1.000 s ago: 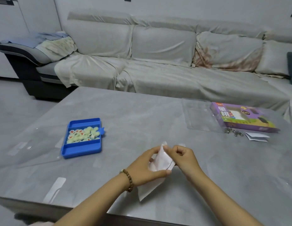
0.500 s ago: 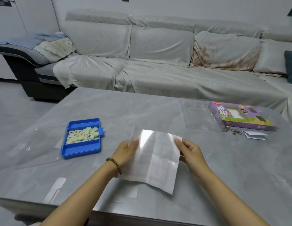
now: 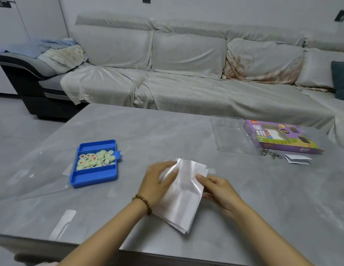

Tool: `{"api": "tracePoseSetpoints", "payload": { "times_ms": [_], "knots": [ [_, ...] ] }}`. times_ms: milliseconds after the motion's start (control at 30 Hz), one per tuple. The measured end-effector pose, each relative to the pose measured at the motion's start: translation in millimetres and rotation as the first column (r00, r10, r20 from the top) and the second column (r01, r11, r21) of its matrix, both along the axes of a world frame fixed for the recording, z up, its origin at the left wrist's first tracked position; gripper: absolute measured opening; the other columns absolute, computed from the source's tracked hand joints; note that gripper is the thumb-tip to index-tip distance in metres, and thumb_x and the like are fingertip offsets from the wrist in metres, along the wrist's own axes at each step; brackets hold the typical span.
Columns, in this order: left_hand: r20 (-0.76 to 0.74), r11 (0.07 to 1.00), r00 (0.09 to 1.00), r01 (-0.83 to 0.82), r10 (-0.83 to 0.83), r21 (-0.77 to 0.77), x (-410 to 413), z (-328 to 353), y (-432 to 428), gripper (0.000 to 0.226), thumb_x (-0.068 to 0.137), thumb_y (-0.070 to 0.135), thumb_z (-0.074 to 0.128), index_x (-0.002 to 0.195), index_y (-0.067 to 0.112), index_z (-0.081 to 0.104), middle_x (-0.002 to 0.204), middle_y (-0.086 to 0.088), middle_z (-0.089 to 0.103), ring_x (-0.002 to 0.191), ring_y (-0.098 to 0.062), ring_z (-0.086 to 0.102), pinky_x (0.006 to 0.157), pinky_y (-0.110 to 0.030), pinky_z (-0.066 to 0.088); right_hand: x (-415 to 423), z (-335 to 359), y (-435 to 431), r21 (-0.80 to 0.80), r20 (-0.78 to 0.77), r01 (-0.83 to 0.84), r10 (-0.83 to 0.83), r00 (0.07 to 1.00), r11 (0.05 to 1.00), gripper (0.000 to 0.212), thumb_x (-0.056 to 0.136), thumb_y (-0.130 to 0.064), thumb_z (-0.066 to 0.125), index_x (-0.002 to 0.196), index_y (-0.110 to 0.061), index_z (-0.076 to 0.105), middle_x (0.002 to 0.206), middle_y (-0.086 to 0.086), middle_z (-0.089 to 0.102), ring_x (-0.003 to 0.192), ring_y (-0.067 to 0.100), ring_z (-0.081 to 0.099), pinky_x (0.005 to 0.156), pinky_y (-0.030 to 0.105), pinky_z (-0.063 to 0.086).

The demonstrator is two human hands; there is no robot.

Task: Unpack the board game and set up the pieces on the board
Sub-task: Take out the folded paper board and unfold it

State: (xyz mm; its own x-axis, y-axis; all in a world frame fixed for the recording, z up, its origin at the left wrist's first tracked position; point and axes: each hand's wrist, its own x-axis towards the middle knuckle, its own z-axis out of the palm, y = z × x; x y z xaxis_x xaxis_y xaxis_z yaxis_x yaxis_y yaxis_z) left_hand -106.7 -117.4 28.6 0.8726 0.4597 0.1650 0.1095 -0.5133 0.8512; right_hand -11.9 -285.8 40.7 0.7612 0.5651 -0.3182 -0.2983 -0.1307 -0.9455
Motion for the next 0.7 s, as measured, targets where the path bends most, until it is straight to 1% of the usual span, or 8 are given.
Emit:
{"api": "tracePoseSetpoints", "payload": {
  "times_ms": [67,167,233,300,400,500,567,700],
  "knots": [
    [-0.005,0.965,0.989,0.144,-0.149,-0.221,-1,10,-19,0.028,0.092,0.036,0.052,0.119,0.030,0.060,0.122,0.014,0.060,0.110,0.005,0.054,0.090,-0.006,0.039,-4,1,5,0.011,0.073,-0.022,0.021,0.997,1.000,0.025,0.087,-0.025,0.064,0.098,-0.004,0.071,0.093,0.011,0.073,0.080,0.020,0.069,0.069,0.024,0.055],
    [-0.026,0.915,0.973,0.206,-0.229,-0.347,-1,15,-33,0.019,0.093,0.040,0.046,0.096,0.036,0.065,0.098,0.015,0.065,0.081,0.016,0.056,0.075,0.000,0.041,-7,2,11,0.085,0.123,-0.052,0.041,0.992,0.995,0.030,0.091,-0.027,0.058,0.102,-0.001,0.069,0.099,0.015,0.072,0.094,0.025,0.069,0.078,0.027,0.056],
    [-0.007,0.873,0.973,0.202,-0.229,-0.445,-2,18,-35,0.017,0.092,0.037,0.051,0.089,0.034,0.068,0.091,0.017,0.068,0.081,0.012,0.060,0.073,-0.003,0.044,-8,2,13,0.135,0.129,-0.058,0.040,0.991,0.989,0.033,0.092,-0.027,0.056,0.102,0.003,0.067,0.102,0.016,0.072,0.097,0.026,0.068,0.083,0.027,0.055],
    [0.031,0.828,0.971,0.218,-0.236,-0.517,-1,19,-35,0.013,0.088,0.035,0.058,0.095,0.032,0.069,0.096,0.016,0.071,0.094,0.002,0.064,0.081,-0.011,0.047,-9,2,14,0.143,0.147,-0.071,0.050,0.988,0.987,0.034,0.091,-0.029,0.055,0.103,0.002,0.067,0.102,0.014,0.072,0.099,0.024,0.068,0.085,0.026,0.054],
    [0.082,0.788,0.957,0.277,-0.280,-0.549,-3,22,-35,0.037,0.079,0.042,0.063,0.109,0.022,0.068,0.107,0.008,0.071,0.105,-0.004,0.063,0.094,-0.019,0.046,-11,3,13,0.135,0.180,-0.069,0.044,0.983,0.988,0.041,0.083,-0.037,0.057,0.099,-0.001,0.070,0.099,0.014,0.072,0.095,0.022,0.069,0.082,0.023,0.054],
    [0.068,0.790,0.943,0.310,-0.325,-0.528,-2,25,-35,0.035,0.083,0.039,0.061,0.111,0.019,0.068,0.108,0.006,0.071,0.107,-0.005,0.062,0.098,-0.022,0.043,-14,4,12,0.149,0.193,-0.039,0.010,0.981,0.988,0.033,0.078,-0.042,0.057,0.071,-0.013,0.071,0.085,0.022,0.063,0.085,0.025,0.063,0.081,0.024,0.054],
    [0.040,0.815,0.946,0.297,-0.321,-0.497,-1,27,-33,0.026,0.090,0.039,0.053,0.100,0.023,0.072,0.101,0.010,0.071,0.099,-0.003,0.063,0.094,-0.019,0.043,-14,5,11,0.163,0.214,-0.021,-0.014,0.977,0.986,0.036,0.077,-0.043,0.057,0.049,-0.021,0.060,0.076,0.019,0.054,0.081,0.024,0.057,0.085,0.029,0.054],
    [0.023,0.836,0.951,0.281,-0.307,-0.472,2,29,-30,0.024,0.097,0.028,0.047,0.100,0.024,0.071,0.082,0.018,0.067,0.078,0.003,0.058,0.074,-0.008,0.040,-12,5,10,0.186,0.246,-0.008,-0.038,0.969,0.983,0.040,0.077,-0.043,0.057,0.045,-0.021,0.052,0.074,0.017,0.050,0.080,0.025,0.055,0.090,0.035,0.053]
  ]
}}
